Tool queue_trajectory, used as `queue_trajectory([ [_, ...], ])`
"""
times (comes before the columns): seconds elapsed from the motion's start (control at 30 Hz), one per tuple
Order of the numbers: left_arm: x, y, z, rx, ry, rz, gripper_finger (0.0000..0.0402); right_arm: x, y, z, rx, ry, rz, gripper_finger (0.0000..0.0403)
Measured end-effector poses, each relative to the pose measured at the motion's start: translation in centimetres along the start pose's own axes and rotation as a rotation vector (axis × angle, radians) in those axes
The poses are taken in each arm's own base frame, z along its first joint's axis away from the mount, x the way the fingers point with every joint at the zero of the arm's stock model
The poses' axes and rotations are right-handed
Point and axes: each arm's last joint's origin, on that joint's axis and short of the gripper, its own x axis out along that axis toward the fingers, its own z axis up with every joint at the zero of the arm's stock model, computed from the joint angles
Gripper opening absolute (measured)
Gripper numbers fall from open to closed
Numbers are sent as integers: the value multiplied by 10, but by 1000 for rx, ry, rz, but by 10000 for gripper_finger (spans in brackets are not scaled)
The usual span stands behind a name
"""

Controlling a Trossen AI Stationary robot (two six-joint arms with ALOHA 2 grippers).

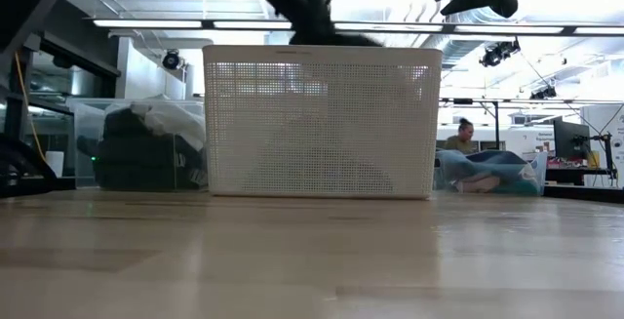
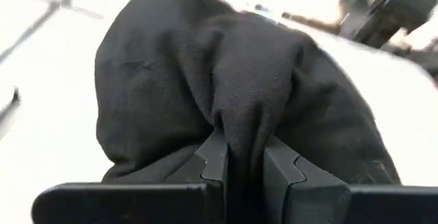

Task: Pick & Place Cloths
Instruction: Put the black shirt into the white bin, then return to Home Position

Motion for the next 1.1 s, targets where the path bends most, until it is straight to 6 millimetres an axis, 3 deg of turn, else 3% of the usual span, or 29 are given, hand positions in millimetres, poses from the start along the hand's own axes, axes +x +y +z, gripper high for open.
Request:
queue_trajectory([
  [0.17, 33, 8, -22, -40, 149, 38, 39, 0, 0, 0, 2, 0, 0, 160],
  [0.4, 56, 17, -41, -98, 264, 79, 42, 0, 0, 0, 2, 0, 0, 160],
  [0.57, 54, 17, -37, -104, 241, 134, 137, 0, 0, 0, -5, 1, 4, 160],
  [0.8, 34, 12, -33, -111, 261, 85, 237, 0, 0, 0, -28, 2, 4, 160],
  [0.97, 4, -1, -17, -43, 173, 6, 260, -1, 1, -4, 23, 69, 72, 160],
  [1.1, -31, -9, -8, 17, 107, -57, 261, -16, -3, -11, 17, 134, 132, 160],
])
